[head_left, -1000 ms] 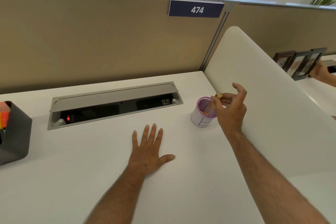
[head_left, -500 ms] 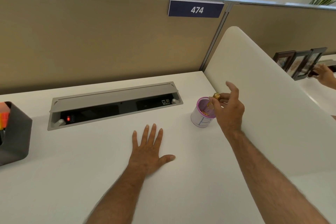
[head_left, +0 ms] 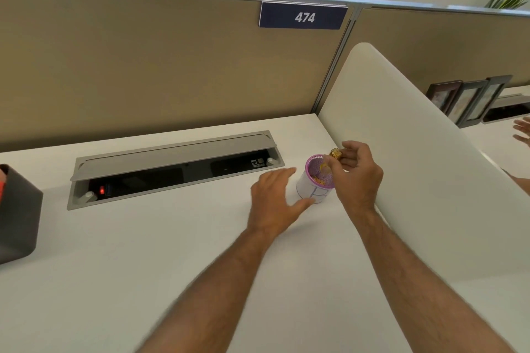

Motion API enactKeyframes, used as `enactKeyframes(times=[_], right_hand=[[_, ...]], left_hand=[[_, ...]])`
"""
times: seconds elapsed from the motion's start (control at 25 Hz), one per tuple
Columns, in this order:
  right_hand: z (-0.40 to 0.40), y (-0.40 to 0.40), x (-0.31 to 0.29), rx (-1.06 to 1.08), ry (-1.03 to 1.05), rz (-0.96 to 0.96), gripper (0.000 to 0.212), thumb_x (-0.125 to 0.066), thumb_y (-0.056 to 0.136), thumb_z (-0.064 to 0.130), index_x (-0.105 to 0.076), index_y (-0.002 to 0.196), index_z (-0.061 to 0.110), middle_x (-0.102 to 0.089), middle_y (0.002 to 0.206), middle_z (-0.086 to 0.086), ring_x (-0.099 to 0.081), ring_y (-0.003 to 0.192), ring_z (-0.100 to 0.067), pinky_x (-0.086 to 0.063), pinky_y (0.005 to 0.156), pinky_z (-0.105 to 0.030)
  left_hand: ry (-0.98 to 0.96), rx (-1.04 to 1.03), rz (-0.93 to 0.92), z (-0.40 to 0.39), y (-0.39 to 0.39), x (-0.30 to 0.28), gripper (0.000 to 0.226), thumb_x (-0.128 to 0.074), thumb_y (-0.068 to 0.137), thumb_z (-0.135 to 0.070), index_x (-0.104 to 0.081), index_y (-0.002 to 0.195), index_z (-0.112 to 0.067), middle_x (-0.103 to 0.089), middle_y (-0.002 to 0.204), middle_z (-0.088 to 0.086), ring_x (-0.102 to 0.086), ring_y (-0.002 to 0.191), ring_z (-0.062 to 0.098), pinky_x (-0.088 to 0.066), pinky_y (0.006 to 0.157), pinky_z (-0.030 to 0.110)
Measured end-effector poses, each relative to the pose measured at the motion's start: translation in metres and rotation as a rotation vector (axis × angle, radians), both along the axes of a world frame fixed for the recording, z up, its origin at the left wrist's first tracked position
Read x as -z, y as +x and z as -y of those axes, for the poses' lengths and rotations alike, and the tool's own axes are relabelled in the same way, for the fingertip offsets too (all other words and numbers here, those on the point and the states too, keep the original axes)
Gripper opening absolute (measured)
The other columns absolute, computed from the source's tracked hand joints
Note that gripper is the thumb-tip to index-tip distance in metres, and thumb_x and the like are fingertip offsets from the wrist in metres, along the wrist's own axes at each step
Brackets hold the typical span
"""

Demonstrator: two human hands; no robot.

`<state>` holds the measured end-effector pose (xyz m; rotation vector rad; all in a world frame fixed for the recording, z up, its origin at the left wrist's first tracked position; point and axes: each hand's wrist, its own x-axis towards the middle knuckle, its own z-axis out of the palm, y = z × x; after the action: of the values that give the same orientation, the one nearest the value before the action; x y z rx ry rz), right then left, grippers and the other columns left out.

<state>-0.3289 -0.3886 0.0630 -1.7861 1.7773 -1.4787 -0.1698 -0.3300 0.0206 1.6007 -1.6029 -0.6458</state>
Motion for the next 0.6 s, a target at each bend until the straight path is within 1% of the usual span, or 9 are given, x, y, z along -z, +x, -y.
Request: enactKeyframes(times=[0.08,0.16,0.28,0.32,0.44,0.48,0.52,0.56,0.6], right_hand=[[-0.001,0.003,-0.001,-0.009,-0.005,-0.006,0.041,-0.084,0.076,0.021,-0.063,0.11,0.017,-0.074,0.092,0.0,-0.071,0.075,-0.015,-0.047,0.065,0.0],[-0.001,0.004,-0.002,-0.025,-0.018,-0.011,0.039,-0.083,0.076,0.021,-0.063,0.11,0.02,-0.074,0.091,0.002,-0.07,0.075,-0.014,-0.046,0.067,0.002],[-0.001,0.0,-0.003,-0.03,-0.026,-0.069,0.038,-0.082,0.077,0.019,-0.063,0.11,0.02,-0.075,0.092,0.0,-0.071,0.077,-0.014,-0.045,0.068,0.002],[-0.002,-0.001,-0.002,-0.032,-0.014,-0.079,0.038,-0.082,0.077,0.019,-0.064,0.111,0.018,-0.076,0.093,-0.001,-0.072,0.079,-0.015,-0.048,0.071,-0.002],[-0.004,-0.009,-0.007,-0.077,-0.011,-0.168,0.047,-0.079,0.079,0.029,-0.064,0.121,0.013,-0.075,0.105,-0.006,-0.071,0.091,-0.019,-0.061,0.081,-0.032],[-0.005,-0.013,-0.012,-0.102,-0.026,-0.215,0.057,-0.075,0.08,0.037,-0.06,0.129,0.014,-0.072,0.116,-0.007,-0.069,0.101,-0.019,-0.059,0.088,-0.033],[-0.005,-0.018,-0.015,-0.128,-0.06,-0.242,0.069,-0.07,0.082,0.044,-0.049,0.141,0.016,-0.066,0.13,-0.008,-0.064,0.113,-0.018,-0.053,0.098,-0.027],[-0.007,-0.021,-0.018,-0.145,-0.094,-0.255,0.08,-0.064,0.085,0.05,-0.032,0.151,0.018,-0.056,0.143,-0.009,-0.055,0.126,-0.016,-0.043,0.105,-0.018],[-0.01,-0.023,-0.02,-0.148,-0.105,-0.287,0.086,-0.057,0.088,0.056,-0.019,0.155,0.019,-0.044,0.153,-0.011,-0.044,0.138,-0.017,-0.034,0.111,-0.017]], left_hand=[[-0.035,0.018,-0.122,0.024,-0.026,-0.02,0.062,-0.08,0.074,-0.045,-0.056,0.128,-0.027,-0.064,0.13,-0.003,-0.05,0.119,0.019,-0.036,0.098,0.033],[-0.011,0.023,-0.213,0.043,-0.042,-0.029,0.047,-0.078,0.08,-0.029,-0.061,0.123,-0.023,-0.068,0.122,-0.001,-0.057,0.112,0.021,-0.049,0.097,0.036],[0.024,-0.007,-0.32,0.058,-0.052,-0.03,0.029,-0.074,0.084,-0.013,-0.07,0.112,-0.02,-0.074,0.107,0.002,-0.067,0.096,0.021,-0.059,0.086,0.04],[0.034,-0.02,-0.332,0.061,-0.055,-0.029,0.026,-0.074,0.084,-0.012,-0.071,0.11,-0.019,-0.075,0.105,0.002,-0.069,0.093,0.02,-0.061,0.083,0.038],[0.038,-0.016,-0.283,0.065,-0.059,-0.026,0.023,-0.076,0.084,-0.013,-0.075,0.106,-0.019,-0.077,0.099,0.002,-0.07,0.087,0.017,-0.062,0.078,0.036],[0.037,-0.017,-0.279,0.066,-0.059,-0.026,0.021,-0.076,0.083,-0.015,-0.076,0.103,-0.02,-0.078,0.096,0.001,-0.07,0.085,0.016,-0.062,0.077,0.037],[0.04,-0.021,-0.285,0.067,-0.059,-0.026,0.018,-0.077,0.081,-0.018,-0.077,0.099,-0.021,-0.078,0.094,0.0,-0.07,0.083,0.016,-0.062,0.076,0.037],[0.046,-0.028,-0.295,0.068,-0.059,-0.028,0.017,-0.078,0.08,-0.02,-0.077,0.097,-0.021,-0.078,0.092,-0.001,-0.07,0.081,0.014,-0.062,0.076,0.036],[0.059,-0.033,-0.313,0.069,-0.058,-0.029,0.018,-0.079,0.078,-0.021,-0.077,0.096,-0.022,-0.078,0.09,-0.002,-0.07,0.08,0.012,-0.061,0.077,0.035]])
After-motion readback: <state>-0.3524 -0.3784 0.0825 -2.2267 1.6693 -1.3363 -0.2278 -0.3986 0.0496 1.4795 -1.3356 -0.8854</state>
